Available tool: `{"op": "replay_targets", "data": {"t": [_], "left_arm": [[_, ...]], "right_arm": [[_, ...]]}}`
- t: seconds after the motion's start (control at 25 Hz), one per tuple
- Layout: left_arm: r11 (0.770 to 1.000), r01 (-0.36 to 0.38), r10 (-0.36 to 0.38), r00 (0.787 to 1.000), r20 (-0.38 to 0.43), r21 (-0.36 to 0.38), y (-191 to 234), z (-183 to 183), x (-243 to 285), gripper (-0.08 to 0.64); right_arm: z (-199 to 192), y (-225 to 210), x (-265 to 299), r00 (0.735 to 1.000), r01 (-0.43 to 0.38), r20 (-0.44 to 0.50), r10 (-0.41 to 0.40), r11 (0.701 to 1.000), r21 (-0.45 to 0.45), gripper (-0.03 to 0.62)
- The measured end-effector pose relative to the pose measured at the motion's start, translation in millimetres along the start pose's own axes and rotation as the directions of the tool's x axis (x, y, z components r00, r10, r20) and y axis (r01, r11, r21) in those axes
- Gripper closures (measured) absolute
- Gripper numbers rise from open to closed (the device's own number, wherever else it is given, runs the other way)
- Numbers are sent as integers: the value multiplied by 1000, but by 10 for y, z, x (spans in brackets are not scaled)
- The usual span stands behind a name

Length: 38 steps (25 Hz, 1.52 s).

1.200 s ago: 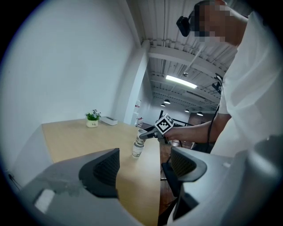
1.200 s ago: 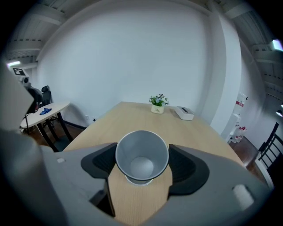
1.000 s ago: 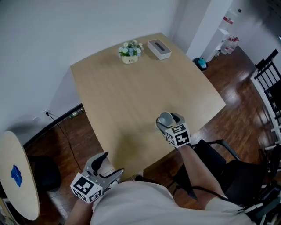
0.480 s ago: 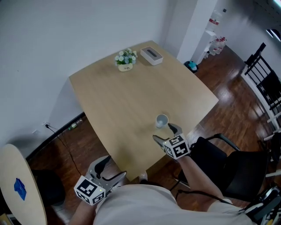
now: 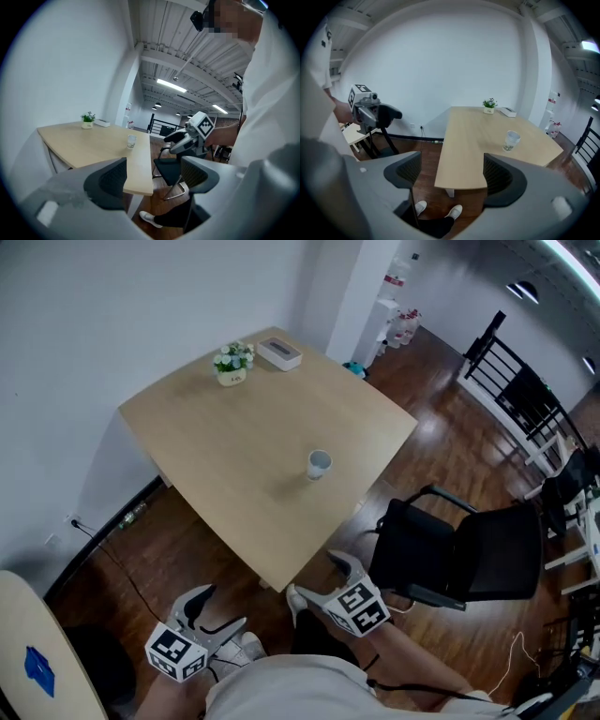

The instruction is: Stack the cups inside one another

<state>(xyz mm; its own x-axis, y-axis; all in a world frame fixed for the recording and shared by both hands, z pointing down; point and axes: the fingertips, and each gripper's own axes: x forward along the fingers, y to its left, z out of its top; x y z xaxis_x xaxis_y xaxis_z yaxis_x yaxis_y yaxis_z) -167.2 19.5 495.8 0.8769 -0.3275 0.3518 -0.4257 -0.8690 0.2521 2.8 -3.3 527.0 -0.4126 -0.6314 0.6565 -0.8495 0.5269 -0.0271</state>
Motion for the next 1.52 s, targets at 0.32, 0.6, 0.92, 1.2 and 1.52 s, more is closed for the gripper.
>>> {"op": "replay_targets", "data": {"t": [0.32,0.6,0.92,1.2,1.52], "left_arm": [[998,28,-28,1000,6,50,-317,-125,-158,178],[992,92,-92,996,-7,89,-1027,-187,-65,178],[990,110,-107,994,-39,89,-1912,-500,-155,178],[994,65,-60,996,-62,82,-2339,-795,-461,178],[995,34,-32,999,-29,95,-2623,-766,-544,178]], "right_arm": [[-479,634,-705,1000,24,13,-25,997,69,184],[-754,882,-1283,994,61,91,-68,995,78,184],[-1391,1254,-1860,993,52,104,-64,992,114,184],[-1649,1585,-2072,993,22,116,-32,996,86,184],[-1702,1720,-2263,990,-2,140,-6,998,56,186]]}}
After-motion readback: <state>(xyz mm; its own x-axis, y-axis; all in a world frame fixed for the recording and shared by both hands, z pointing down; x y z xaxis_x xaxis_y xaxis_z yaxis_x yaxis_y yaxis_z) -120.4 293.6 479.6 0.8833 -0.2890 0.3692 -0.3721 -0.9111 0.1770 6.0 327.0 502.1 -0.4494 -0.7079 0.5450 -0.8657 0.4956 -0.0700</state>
